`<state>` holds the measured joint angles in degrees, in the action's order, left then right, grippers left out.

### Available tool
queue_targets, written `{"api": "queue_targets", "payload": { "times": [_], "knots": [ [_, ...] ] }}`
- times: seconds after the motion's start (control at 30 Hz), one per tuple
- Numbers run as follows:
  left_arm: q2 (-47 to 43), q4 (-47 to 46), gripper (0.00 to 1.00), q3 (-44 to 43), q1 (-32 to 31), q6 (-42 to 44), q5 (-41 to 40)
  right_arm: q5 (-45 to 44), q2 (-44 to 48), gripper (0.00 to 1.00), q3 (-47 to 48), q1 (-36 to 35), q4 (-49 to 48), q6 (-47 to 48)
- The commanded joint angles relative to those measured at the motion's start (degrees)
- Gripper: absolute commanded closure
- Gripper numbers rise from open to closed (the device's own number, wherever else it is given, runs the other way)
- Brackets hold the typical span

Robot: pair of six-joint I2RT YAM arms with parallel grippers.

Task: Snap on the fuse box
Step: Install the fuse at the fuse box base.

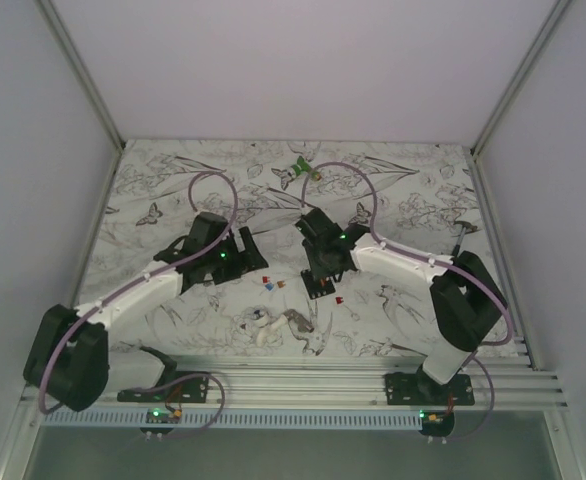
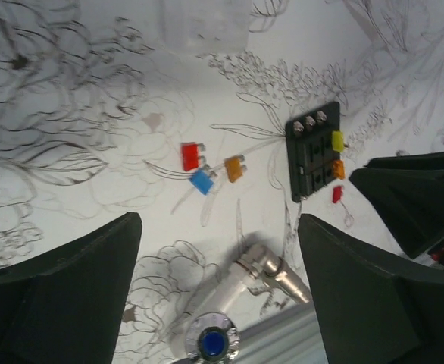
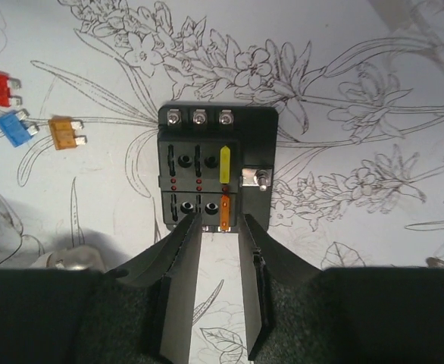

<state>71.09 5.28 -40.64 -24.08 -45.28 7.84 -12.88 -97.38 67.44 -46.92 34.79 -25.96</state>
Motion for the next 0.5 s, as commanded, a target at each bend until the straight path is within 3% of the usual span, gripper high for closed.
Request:
{"api": "queue_targets", "payload": {
  "times": [0.0,0.47],
  "knots": [
    [5.87,-2.58,0.18,-3.74,-1.23,-2.28,9.66,10.25,1.96,0.69,-1.93,3.07,-3.68,-0.84],
    [23.05,-4.24,0.5,-13.93,-9.12,-5.05,16.64,13.91,2.29,0.85,-6.18,6.87,-6.66,-1.48]
  ]
}}
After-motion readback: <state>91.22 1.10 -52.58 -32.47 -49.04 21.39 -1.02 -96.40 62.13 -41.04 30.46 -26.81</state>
